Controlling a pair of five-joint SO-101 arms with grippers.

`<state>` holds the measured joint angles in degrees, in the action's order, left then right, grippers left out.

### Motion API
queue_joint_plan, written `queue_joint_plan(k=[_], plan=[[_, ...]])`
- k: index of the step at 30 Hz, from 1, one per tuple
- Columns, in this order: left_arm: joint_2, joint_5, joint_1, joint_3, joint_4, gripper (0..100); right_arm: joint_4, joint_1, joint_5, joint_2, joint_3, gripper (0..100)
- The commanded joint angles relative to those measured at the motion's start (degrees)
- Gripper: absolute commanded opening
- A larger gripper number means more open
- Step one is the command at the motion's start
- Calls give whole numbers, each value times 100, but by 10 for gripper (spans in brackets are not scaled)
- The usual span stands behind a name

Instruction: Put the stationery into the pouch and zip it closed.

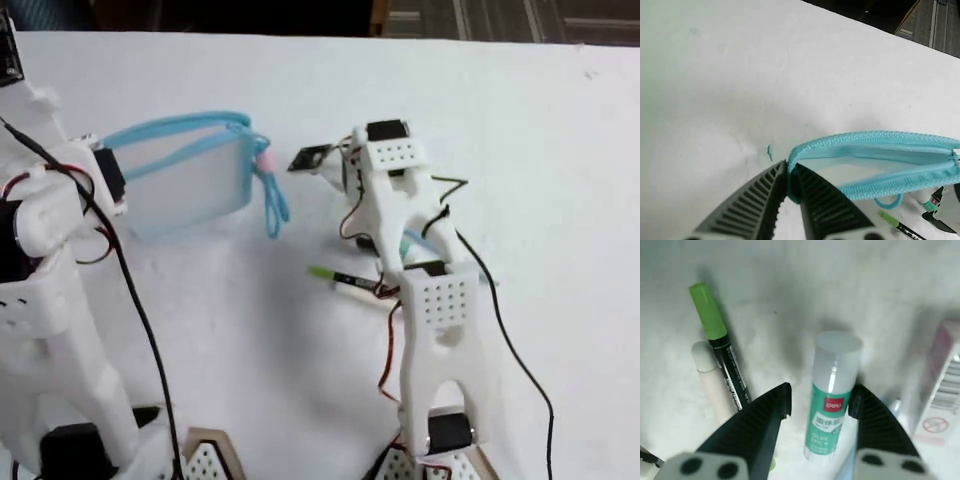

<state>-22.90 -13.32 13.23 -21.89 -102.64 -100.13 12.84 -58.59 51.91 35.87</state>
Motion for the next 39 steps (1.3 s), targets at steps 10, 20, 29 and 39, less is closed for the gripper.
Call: queue_joint_plan(k=[10,20,29,39], plan=[[-110,18,40,-44,0,20,-119,-154,-9,-884,519,19],[-110,26,40,-26,0,20,-119,-224,352,-3996,-1064,18],[-101,26,40,-44,9,20,-101,-259,4105,-7486,-3684,18],[-110,26,4,-44,9,20,1253,1771,6945,-10536,-5433,18]])
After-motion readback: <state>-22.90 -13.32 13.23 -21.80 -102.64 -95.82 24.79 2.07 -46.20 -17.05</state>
